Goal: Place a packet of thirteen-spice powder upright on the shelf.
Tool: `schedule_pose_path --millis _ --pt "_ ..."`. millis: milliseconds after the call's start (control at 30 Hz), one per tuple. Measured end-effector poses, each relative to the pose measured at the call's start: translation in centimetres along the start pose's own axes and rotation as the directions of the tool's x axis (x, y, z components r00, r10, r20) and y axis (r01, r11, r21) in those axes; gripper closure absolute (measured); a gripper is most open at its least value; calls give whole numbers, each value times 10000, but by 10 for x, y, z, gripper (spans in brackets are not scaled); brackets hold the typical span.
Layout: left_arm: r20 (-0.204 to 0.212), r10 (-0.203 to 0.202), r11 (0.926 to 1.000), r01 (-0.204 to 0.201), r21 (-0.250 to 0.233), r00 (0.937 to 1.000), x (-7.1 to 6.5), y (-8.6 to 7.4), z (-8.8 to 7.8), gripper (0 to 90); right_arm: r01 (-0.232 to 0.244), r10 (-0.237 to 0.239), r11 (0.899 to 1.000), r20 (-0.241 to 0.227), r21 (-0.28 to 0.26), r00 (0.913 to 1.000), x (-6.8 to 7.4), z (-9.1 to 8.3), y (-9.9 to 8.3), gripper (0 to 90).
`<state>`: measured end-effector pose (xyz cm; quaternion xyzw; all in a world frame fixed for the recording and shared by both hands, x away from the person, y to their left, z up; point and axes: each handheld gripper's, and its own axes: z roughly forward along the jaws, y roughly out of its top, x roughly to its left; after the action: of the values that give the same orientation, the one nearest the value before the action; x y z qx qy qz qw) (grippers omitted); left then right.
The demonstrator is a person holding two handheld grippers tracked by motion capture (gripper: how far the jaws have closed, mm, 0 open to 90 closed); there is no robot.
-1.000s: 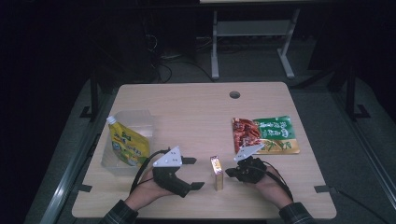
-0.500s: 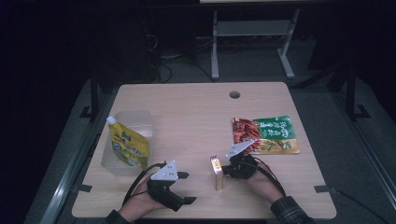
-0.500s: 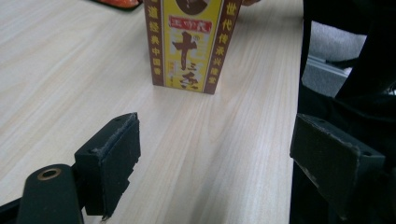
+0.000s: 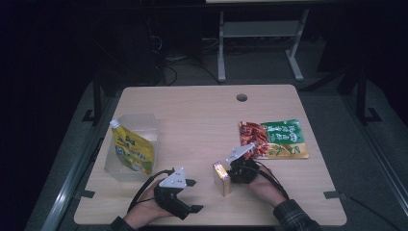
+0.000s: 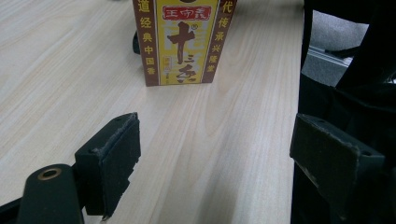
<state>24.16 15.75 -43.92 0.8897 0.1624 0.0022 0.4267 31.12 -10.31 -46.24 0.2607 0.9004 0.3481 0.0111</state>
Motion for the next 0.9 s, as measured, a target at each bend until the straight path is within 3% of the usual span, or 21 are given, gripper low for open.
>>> schedule_pose_path --millis 133,300,367,633,767,900 --pt "17 25 10000 -25 41 10000 0 0 0 157 -18 17 10000 -128 -75 9999 1 4 4 900" --pt "29 -20 10000 19 43 10000 0 0 1 157 50 -49 9998 41 -199 10000 -2 0 3 900" --pt "15 -84 10000 84 53 10000 0 0 0 157 -323 329 9990 171 -322 9993 -2 -8 1 896" --pt "-106 -100 9999 101 112 9999 5 -2 -3 158 -892 928 9950 888 -439 9917 9 -47 -23 685" --pt "-101 -116 9998 118 182 9999 5 -2 -2 160 -1207 1254 9912 930 -548 9877 19 -61 -36 573" --pt "-68 -129 9997 130 190 9999 6 -2 -1 159 -1197 1253 9902 788 -723 9890 33 -65 -45 458"
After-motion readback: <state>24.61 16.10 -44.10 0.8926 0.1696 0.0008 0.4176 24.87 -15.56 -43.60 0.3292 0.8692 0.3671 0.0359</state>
